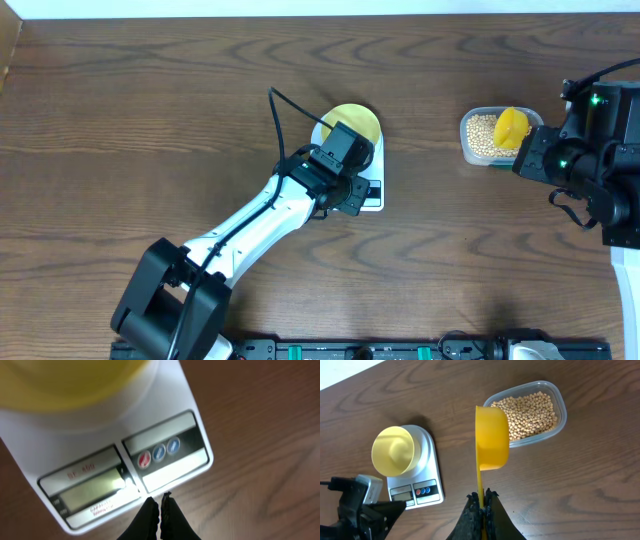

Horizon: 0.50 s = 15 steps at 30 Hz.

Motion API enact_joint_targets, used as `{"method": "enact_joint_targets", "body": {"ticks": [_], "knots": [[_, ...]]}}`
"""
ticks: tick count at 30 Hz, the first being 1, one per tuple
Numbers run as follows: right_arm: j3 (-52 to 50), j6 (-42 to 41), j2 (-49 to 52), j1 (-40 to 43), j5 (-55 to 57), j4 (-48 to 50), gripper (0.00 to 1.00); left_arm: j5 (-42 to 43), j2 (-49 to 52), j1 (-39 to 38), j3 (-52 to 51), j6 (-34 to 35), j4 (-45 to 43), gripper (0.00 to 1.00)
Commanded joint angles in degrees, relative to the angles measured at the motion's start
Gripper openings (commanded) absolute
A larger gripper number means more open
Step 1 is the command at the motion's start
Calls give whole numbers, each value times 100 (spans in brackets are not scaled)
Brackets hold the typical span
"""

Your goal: Scoop item into bowl and weigh 50g on scale

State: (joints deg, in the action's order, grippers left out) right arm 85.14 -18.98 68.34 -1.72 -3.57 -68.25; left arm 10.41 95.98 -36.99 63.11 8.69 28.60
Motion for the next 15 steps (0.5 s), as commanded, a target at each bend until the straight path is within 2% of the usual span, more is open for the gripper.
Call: {"method": "enact_joint_targets", "body": {"ticks": [1,7,15], "knots": [[98,85,-50,17,66,11,1,92,-330,-11,-76,-114,160,7],[98,85,-50,17,66,17,1,92,-586,-11,-382,-37,232,7],[98,85,-50,17,63,13,1,90,-575,-11,-863,210,-876,7]]}}
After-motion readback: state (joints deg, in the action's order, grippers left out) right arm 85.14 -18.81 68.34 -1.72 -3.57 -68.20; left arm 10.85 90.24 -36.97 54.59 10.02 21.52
